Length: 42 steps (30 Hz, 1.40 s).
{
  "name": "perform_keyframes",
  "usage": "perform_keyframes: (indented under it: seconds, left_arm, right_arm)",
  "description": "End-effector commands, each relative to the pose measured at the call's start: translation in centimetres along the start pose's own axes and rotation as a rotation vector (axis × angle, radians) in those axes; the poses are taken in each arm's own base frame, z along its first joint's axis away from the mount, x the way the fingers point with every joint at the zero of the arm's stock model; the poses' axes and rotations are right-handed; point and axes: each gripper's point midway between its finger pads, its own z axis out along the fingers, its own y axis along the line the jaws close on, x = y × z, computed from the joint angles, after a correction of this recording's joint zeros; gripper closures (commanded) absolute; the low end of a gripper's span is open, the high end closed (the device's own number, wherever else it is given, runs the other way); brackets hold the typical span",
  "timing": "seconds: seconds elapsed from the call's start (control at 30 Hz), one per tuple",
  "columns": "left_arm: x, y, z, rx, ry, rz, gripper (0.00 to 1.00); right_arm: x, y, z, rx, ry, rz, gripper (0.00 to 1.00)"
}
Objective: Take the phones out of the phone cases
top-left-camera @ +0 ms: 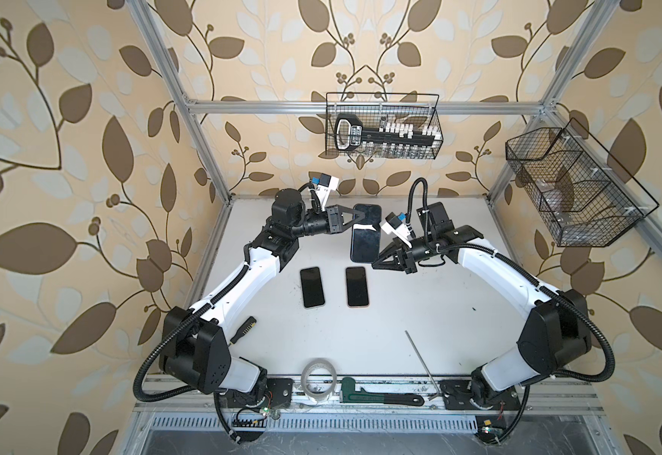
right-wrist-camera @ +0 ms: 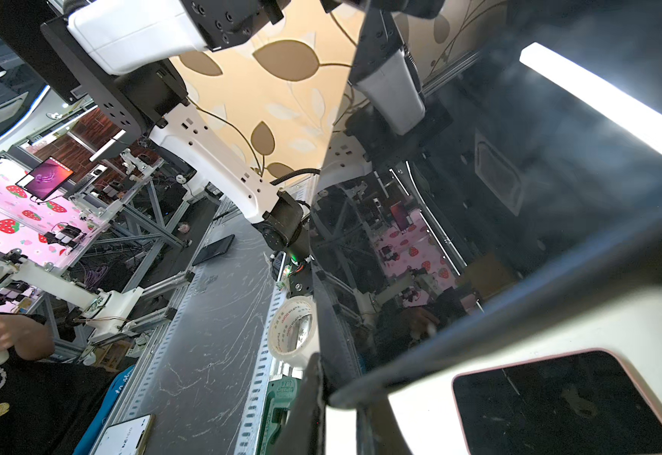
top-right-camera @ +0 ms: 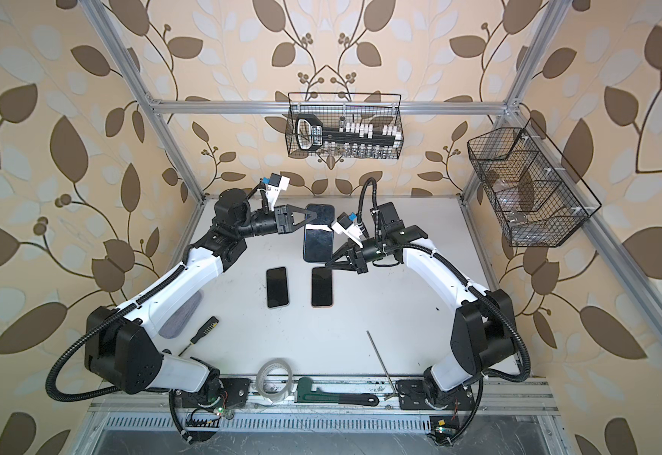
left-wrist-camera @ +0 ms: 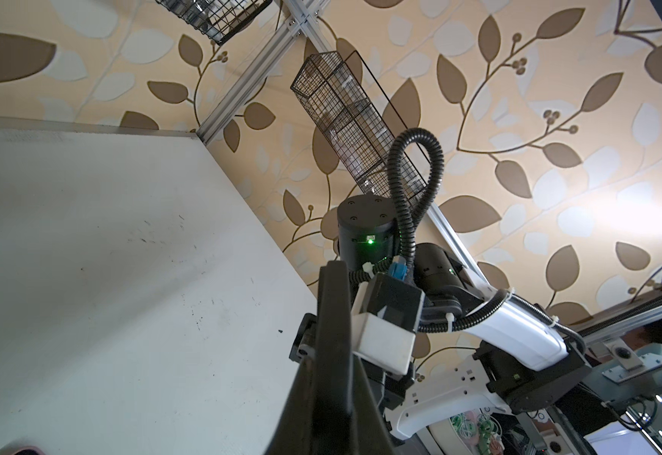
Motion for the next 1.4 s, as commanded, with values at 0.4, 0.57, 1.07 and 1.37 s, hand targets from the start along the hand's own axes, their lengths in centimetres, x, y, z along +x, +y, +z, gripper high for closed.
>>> perform_keyframes:
  seconds: [0.4, 0.57, 1.07, 1.37]
  left_arm:
    - [-0.9, -1.8, -0.4, 0.019, -0.127, -0.263, 1.0]
    - [-0.9, -2.6, -0.7, 0.029, -0.133, -0.271, 1.0]
    - [-2.9, 1.5, -3.7, -0.264, -0.36, -0.23, 1.0]
    - [-3.0, 4.3, -7.7, -0.281, -0.657, -0.317, 1.0]
  right_arm:
    - [0.4, -2.3, 0.1, 0.084, -0.03, -0.13, 1.0]
    - [0.6, -2.8, -0.2, 0.091, -0.056, -0.106, 1.0]
    - [0.9, -1.6, -2.8, 0.188, -0.18, 0.029, 0.53]
    - [1.0, -3.3, -4.9, 0.309, -0.417, 0.354, 0.33]
